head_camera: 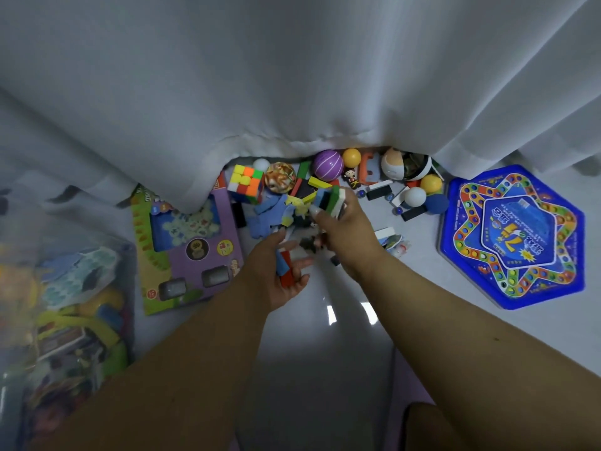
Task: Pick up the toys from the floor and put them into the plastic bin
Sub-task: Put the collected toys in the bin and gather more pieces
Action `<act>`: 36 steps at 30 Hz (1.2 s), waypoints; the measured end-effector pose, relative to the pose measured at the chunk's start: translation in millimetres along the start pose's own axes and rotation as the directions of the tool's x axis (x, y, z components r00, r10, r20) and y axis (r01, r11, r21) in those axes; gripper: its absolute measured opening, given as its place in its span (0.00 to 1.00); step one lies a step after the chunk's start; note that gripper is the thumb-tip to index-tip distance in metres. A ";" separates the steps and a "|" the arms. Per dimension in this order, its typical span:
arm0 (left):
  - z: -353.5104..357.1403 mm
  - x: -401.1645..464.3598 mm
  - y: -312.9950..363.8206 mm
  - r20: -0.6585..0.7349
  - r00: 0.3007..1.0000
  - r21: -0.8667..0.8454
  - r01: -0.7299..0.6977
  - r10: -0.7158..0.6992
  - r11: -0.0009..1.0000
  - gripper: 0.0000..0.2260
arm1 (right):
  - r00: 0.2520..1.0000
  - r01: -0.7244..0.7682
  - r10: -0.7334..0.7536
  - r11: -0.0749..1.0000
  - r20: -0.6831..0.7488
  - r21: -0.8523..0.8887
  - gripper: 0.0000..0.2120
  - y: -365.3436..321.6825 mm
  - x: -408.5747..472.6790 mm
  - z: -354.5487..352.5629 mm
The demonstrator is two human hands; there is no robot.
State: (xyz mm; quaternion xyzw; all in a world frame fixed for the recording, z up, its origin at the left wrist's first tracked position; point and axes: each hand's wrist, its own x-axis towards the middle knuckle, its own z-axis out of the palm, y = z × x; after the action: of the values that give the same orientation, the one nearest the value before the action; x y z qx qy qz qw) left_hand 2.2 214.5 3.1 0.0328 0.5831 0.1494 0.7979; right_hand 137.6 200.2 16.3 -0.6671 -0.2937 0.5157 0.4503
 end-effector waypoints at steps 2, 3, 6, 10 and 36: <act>1.2 -11.0 5.1 -0.019 1.000 0.045 0.001 0.000 0.999 0.17 | 0.987 -0.149 0.163 0.915 -0.006 0.375 0.11 -10.6 -4.5 -3.3; 2.3 -17.9 7.5 -0.011 1.000 0.056 -0.008 0.008 0.998 0.15 | 0.974 -0.204 0.222 0.814 0.032 0.545 0.09 -15.5 -7.6 -3.2; 6.6 -44.5 17.7 0.006 0.998 0.081 -0.062 0.061 0.995 0.10 | 0.952 -0.293 0.253 0.574 0.174 0.765 0.05 -30.3 -21.5 3.7; -2.1 -83.0 47.9 -0.083 0.984 0.231 -0.135 0.158 0.964 0.07 | 0.945 -0.326 0.178 0.511 0.273 0.795 0.11 -57.8 -40.5 24.4; -248.5 -339.5 79.9 -0.554 0.684 0.449 -0.233 0.473 0.863 0.30 | 0.736 -0.260 0.298 0.953 0.608 -0.153 0.26 -154.4 -219.1 293.8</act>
State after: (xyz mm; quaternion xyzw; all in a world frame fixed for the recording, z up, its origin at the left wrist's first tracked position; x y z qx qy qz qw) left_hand -340.9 166.4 254.8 0.2309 0.8206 0.2011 0.4826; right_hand -195.8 165.2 230.3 -0.5076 -0.3376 0.7600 0.2254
